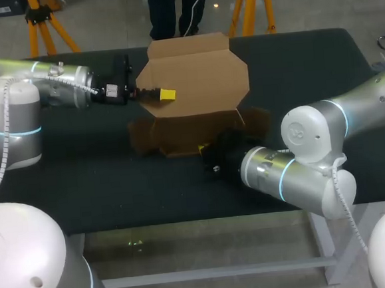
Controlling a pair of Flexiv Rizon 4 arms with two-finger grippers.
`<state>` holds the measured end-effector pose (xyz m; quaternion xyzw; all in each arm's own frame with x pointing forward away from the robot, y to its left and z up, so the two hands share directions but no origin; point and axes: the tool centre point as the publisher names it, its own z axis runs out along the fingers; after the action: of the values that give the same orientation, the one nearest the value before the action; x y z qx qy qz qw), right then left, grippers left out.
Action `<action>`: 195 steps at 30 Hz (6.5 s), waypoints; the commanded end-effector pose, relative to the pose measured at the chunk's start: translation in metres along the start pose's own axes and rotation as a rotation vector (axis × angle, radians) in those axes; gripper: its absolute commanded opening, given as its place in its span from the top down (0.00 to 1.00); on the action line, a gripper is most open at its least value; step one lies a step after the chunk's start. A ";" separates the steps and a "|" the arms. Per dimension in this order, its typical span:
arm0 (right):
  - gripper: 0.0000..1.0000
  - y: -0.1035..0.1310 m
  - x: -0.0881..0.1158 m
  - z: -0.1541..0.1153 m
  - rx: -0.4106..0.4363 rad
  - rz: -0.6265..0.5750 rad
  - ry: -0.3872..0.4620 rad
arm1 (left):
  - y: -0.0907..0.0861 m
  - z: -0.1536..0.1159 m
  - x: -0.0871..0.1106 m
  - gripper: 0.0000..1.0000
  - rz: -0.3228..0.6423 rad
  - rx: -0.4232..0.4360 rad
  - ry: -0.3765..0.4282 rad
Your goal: Assemble the packaging by folding the flat box into shape, placing the metal phone stand inside, and closing the box properly
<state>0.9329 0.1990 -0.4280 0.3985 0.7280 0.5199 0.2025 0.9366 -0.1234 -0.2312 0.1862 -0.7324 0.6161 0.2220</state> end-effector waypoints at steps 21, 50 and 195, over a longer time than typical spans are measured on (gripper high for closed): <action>1.00 -0.005 0.000 0.002 -0.006 0.000 -0.004 | 0.009 0.006 -0.003 1.00 0.106 -0.027 -0.038; 1.00 -0.005 0.000 0.002 -0.006 0.000 -0.004 | 0.007 0.008 0.006 1.00 0.237 -0.014 -0.082; 0.38 0.030 -0.139 -0.165 -0.024 -0.170 0.318 | 0.007 0.011 0.009 1.00 0.266 -0.024 -0.120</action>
<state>0.8980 -0.0061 -0.3485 0.2530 0.7747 0.5615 0.1436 0.9239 -0.1332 -0.2302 0.1216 -0.7699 0.6191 0.0961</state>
